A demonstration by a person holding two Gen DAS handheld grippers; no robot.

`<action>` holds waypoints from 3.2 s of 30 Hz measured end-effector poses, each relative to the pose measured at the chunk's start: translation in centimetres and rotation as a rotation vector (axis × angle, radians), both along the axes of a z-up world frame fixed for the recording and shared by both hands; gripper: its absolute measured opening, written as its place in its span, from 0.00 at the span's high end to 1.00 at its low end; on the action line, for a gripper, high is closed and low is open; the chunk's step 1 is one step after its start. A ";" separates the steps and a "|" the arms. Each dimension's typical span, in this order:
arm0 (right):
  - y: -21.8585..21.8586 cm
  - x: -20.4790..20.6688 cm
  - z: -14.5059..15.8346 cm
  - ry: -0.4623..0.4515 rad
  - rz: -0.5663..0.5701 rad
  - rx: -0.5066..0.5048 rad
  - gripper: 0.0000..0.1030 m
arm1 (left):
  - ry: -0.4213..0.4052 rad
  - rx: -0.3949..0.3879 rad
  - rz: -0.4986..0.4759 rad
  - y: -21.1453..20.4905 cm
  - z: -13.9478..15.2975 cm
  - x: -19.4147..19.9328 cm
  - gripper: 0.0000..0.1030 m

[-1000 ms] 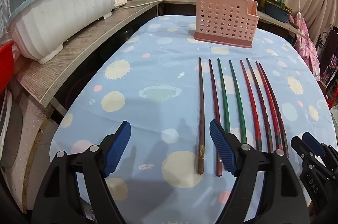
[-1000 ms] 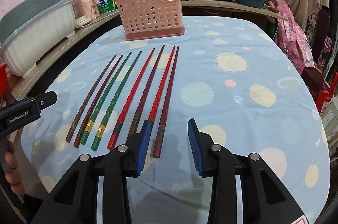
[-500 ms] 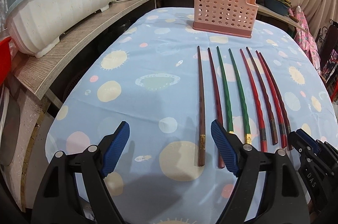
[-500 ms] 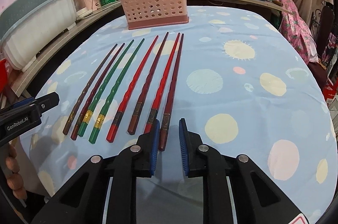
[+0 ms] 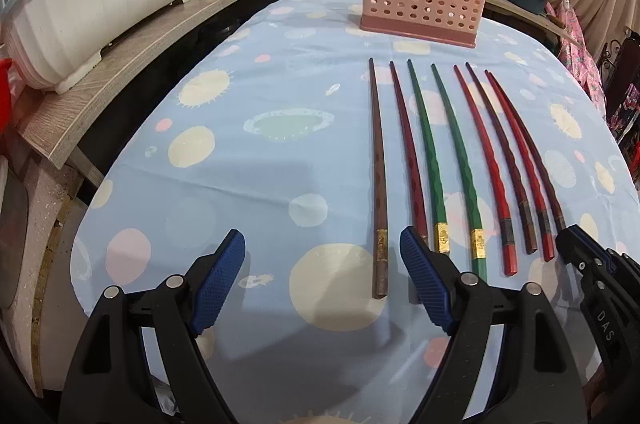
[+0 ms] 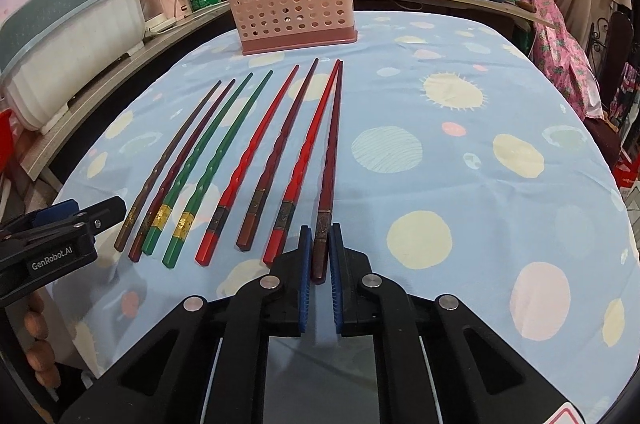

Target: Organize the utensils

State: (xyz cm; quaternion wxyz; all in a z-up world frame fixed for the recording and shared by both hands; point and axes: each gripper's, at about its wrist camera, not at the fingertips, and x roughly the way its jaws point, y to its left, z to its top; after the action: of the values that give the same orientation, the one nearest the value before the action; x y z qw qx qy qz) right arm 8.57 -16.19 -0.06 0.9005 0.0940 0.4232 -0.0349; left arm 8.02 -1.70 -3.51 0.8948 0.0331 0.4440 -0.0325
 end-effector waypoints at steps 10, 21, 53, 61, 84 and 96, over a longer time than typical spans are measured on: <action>0.0 0.0 0.0 -0.005 0.000 -0.003 0.92 | 0.035 0.006 0.014 0.1 -1.2 0.3 0.26; 0.0 -0.1 0.0 -0.008 0.000 -0.005 0.92 | 0.040 -0.018 0.020 0.4 -1.4 0.6 0.25; -0.3 0.0 0.1 0.001 -0.004 0.018 0.92 | 0.051 -0.054 -0.045 -0.1 -0.9 0.7 0.91; -1.9 -0.1 2.4 -0.038 -0.037 0.027 0.93 | 0.049 -0.082 -0.037 0.6 0.7 1.0 0.93; -8.5 6.5 20.3 -0.364 -0.090 0.044 0.93 | -0.248 -0.148 -0.038 0.8 18.9 7.3 0.93; -10.2 14.9 29.4 -0.572 -0.051 0.141 0.93 | -0.443 -0.240 -0.059 -1.1 30.4 14.3 0.93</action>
State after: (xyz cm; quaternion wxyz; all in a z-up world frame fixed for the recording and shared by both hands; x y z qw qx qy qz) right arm 23.51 -26.35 29.31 0.9732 0.1731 0.1512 -0.0002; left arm 22.32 -2.84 26.84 0.9665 -0.0540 0.2288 -0.1029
